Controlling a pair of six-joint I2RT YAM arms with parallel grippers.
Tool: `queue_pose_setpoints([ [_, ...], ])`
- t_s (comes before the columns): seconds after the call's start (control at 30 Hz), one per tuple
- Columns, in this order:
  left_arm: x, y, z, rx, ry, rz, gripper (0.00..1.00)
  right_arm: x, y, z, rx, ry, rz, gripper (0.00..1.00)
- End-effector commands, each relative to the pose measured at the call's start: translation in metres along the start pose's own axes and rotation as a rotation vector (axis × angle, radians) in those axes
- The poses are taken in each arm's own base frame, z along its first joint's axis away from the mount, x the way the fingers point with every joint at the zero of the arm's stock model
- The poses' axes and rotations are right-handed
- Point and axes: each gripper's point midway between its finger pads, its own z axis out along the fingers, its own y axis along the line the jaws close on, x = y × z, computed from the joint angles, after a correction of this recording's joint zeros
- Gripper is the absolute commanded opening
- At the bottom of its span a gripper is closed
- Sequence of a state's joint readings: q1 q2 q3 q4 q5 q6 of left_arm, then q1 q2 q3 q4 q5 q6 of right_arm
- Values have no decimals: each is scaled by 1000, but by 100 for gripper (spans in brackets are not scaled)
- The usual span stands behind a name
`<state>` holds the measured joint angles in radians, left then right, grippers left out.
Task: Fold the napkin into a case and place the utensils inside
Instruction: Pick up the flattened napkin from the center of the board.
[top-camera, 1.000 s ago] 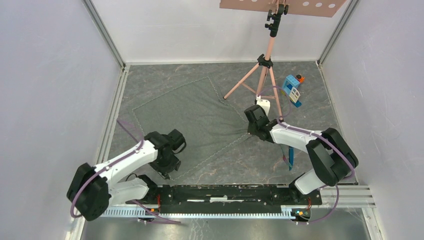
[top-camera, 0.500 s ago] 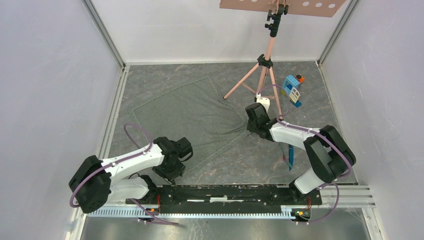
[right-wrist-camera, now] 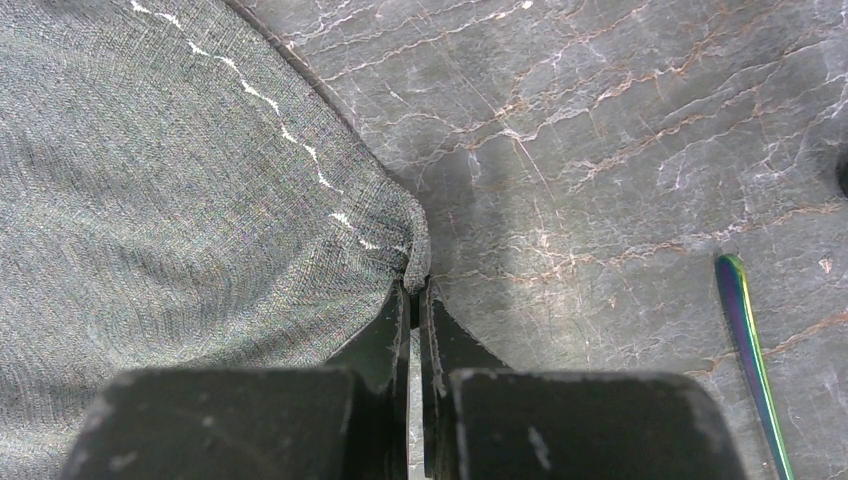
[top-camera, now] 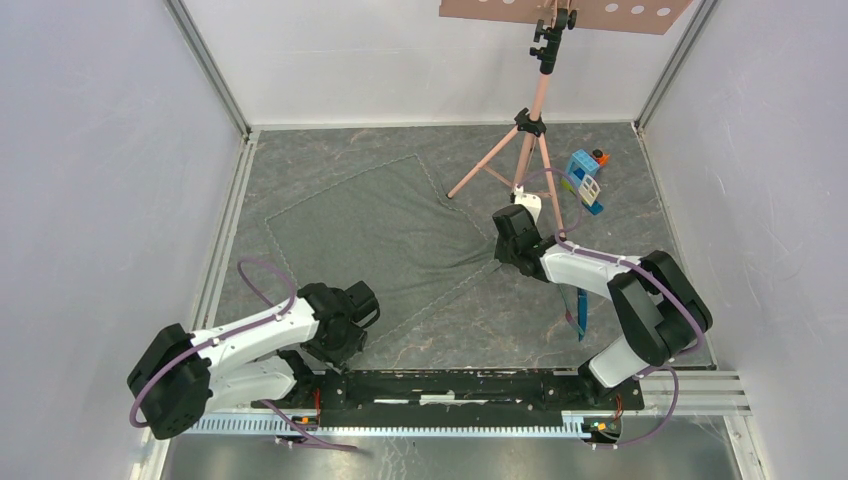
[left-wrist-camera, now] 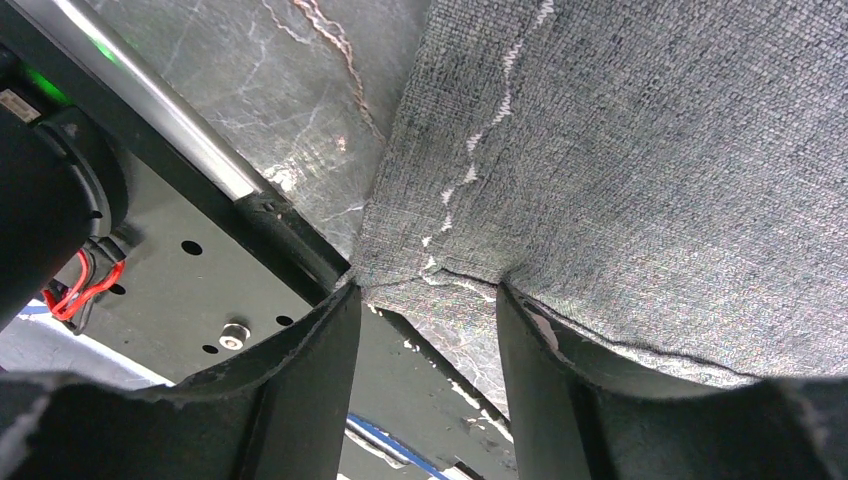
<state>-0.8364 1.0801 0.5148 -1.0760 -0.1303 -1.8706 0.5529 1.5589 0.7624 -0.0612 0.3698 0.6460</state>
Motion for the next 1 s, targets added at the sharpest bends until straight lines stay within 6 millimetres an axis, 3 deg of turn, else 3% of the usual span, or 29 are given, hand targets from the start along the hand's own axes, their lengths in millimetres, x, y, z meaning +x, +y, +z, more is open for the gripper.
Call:
queue_pose_setpoints([
  [0.0,-12,-5,6,8,-63,-74,61,-15,2,-4,-17,-50,11,0],
  [0.1,-12,-5,7,12,-67,-67,62,-16,2,-5,-19,-53,8,0],
  [0.27,-12,-3,12,-3,-68,-81,53,-17,6,-7,-37,-48,11,0],
  [0.47,-23,-12,16,66,-93,-103,28,-15,11,-11,-71,-35,8,0],
  [0.63,-32,-28,13,144,-120,-69,14,-13,17,-11,-102,-17,-1,0],
  [0.7,-36,-33,7,161,-138,-46,3,-12,22,-13,-125,-12,-20,0],
  [0.8,-45,-43,-9,210,-177,-9,2,-12,33,-17,-203,-7,-70,0],
  [0.87,-56,-48,-26,252,-222,17,2,-18,53,-27,-324,-30,-120,0],
  [0.97,-74,-61,-66,359,-301,72,2,-30,77,-49,-490,-77,-186,0],
])
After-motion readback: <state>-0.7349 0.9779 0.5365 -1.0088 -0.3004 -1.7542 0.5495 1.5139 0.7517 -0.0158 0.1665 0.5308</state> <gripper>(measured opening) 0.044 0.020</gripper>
